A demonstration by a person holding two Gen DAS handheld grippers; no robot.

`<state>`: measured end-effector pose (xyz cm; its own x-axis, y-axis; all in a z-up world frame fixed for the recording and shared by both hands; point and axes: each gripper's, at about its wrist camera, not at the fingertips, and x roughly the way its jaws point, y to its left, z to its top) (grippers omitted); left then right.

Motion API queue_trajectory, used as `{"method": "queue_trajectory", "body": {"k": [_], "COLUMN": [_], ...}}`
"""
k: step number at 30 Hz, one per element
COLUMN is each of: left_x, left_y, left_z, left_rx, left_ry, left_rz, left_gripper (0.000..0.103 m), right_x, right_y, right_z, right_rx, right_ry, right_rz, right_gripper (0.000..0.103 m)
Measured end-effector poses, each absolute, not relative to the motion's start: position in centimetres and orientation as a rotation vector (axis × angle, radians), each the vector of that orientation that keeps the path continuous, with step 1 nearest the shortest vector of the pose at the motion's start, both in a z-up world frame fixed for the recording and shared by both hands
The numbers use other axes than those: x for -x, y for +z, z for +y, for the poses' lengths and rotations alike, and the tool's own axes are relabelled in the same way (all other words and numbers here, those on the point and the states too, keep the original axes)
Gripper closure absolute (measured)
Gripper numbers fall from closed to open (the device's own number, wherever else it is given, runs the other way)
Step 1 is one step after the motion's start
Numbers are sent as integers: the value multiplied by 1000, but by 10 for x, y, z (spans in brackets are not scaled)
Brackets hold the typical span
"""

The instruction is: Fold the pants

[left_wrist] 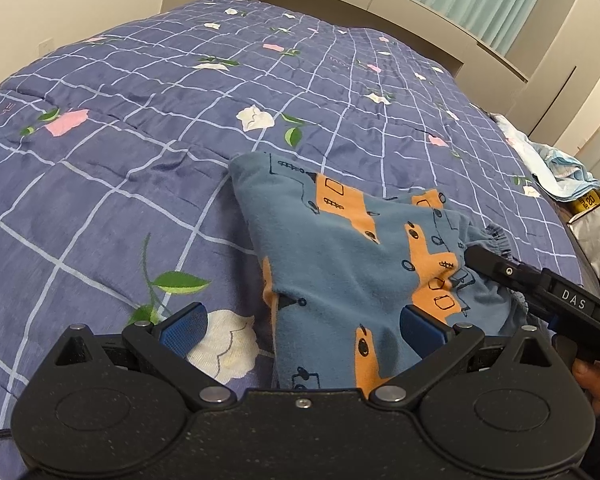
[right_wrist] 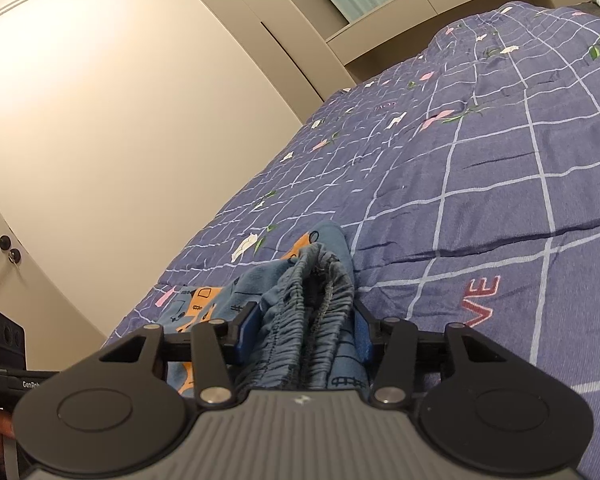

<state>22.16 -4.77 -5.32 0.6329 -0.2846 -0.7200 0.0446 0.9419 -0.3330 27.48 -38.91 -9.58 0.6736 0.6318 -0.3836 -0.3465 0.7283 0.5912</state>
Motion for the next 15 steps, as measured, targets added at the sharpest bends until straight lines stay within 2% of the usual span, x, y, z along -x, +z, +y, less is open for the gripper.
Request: {"method": "queue_trajectory", "body": {"k": [2, 8, 10, 15], "left_x": [-221, -215, -214, -214], "left_y": [-53, -51, -51, -51], "left_z": [-46, -44, -44, -46], "left_rx": [307, 341, 351, 349], "left_ry": [-195, -207, -216, -213], "left_rz": [864, 826, 818, 810], "left_gripper": [3, 31, 51, 64], "right_x": [-275, -275, -275, -271], "right_y": [-96, -95, -95, -92], "right_z": [-389, -387, -386, -382], "right_rx": [-503, -493, -489, -463], "right_ry": [576, 572, 569, 557], "right_rz": [612, 613, 612, 603], "right_gripper": [51, 51, 51, 54]}}
